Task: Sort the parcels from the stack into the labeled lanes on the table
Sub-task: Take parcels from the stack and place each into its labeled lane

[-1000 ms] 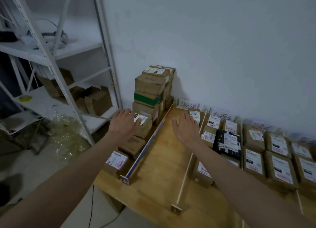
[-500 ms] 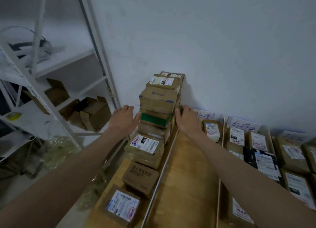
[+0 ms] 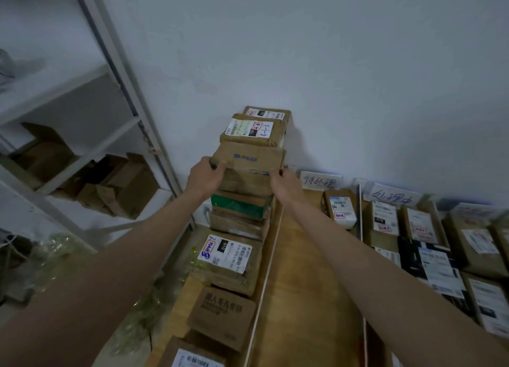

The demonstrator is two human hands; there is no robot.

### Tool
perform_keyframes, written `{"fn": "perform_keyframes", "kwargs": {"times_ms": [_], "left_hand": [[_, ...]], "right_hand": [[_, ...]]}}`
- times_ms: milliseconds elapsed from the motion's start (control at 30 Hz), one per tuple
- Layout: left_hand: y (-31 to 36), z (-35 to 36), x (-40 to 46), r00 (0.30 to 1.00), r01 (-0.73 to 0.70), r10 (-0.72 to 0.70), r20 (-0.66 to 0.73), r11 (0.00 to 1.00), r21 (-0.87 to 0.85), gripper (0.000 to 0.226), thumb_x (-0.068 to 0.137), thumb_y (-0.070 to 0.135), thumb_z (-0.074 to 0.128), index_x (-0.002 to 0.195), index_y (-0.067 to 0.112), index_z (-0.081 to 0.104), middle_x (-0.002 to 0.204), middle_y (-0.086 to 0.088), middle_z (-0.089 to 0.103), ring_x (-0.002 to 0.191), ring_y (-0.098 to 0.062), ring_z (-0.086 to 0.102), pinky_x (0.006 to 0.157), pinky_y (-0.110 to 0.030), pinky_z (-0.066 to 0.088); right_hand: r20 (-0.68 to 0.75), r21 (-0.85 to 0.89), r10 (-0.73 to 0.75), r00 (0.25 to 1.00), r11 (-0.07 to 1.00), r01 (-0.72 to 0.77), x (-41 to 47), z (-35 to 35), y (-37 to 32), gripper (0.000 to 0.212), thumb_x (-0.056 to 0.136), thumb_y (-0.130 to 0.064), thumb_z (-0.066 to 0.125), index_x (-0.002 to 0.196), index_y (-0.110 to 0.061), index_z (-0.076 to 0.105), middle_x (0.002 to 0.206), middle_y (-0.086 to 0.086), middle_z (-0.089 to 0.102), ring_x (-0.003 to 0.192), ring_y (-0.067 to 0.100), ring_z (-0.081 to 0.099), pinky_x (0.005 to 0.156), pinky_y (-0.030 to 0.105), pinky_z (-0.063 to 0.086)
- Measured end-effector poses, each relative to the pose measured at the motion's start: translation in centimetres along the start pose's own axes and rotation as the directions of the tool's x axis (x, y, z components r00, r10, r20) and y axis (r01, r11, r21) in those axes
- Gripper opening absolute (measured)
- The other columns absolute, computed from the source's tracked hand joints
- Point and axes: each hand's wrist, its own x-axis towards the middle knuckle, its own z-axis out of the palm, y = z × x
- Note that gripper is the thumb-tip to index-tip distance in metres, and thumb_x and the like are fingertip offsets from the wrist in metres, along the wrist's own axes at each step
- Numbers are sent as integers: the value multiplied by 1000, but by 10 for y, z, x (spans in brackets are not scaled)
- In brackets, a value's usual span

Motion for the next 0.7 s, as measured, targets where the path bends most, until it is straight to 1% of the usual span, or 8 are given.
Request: {"fn": "perform_keyframes", "kwargs": {"times_ms": [67,167,300,400,533,600,667,700], "left_hand": [[2,0,-7,999,-31,31,-15,999,-15,45,100,40,46,133,10,48,124,-10,59,100,-23,55,80,-34,47],[3,-8,-21,997,-81,80,-19,994,-74,47,99,38,49,137,9,47,129,-9,58,110,-25,56,86,-36,49],[3,-22,-51,982,-173,184,36,961,-215,55,90,40,66,136,13,48,126,-3,59,108,-18,56,88,-34,49],[2,-29,-75,934,-309,336,120,930,-198,67,76,36,82,134,18,52,127,-2,56,113,-17,54,96,-35,47],[3,-26,-106,840,-490,506,196,862,-130,93,62,26,91,143,20,45,137,-3,48,125,-16,47,107,-35,39],[5,-20,-122,796,-549,569,206,822,-150,98,62,23,92,146,22,42,142,0,49,130,-16,44,110,-35,36],[8,-12,-136,768,-586,613,185,790,-182,95,65,20,90,146,22,42,142,2,53,131,-16,46,110,-33,37],[11,-9,-142,759,-596,626,179,778,-197,92,67,21,89,146,21,44,141,2,54,131,-16,47,110,-33,37]], "right_hand": [[-23,-2,-19,1000,1000,19,-4,1,-1,34,106,-35,36,110,-9,58,95,1,59,78,11,52,57,22,34],[-73,-18,-78,994,997,77,-16,-3,-4,27,106,-32,35,99,-16,56,81,-10,53,72,0,47,55,19,31],[-164,-2,-162,973,987,164,-46,-18,-6,34,106,-36,37,93,-14,60,79,-9,57,72,1,51,55,21,34],[-292,-33,-175,940,984,173,-73,-37,-2,43,105,-43,38,80,-15,60,73,-6,57,68,7,52,55,24,36],[-447,-29,-68,892,998,61,-111,-65,10,60,102,-52,37,65,-9,56,65,0,53,66,17,53,63,32,38],[-482,20,6,876,1000,4,-130,-76,18,61,100,-57,39,62,-11,53,69,5,57,73,24,59,69,34,45],[-481,110,114,869,992,-70,-149,-85,28,58,97,-60,43,80,-7,57,84,8,60,82,27,63,77,43,55],[-465,146,162,870,984,-105,-158,-90,33,56,96,-61,44,90,-7,57,90,9,59,82,27,64,77,45,58]]}}
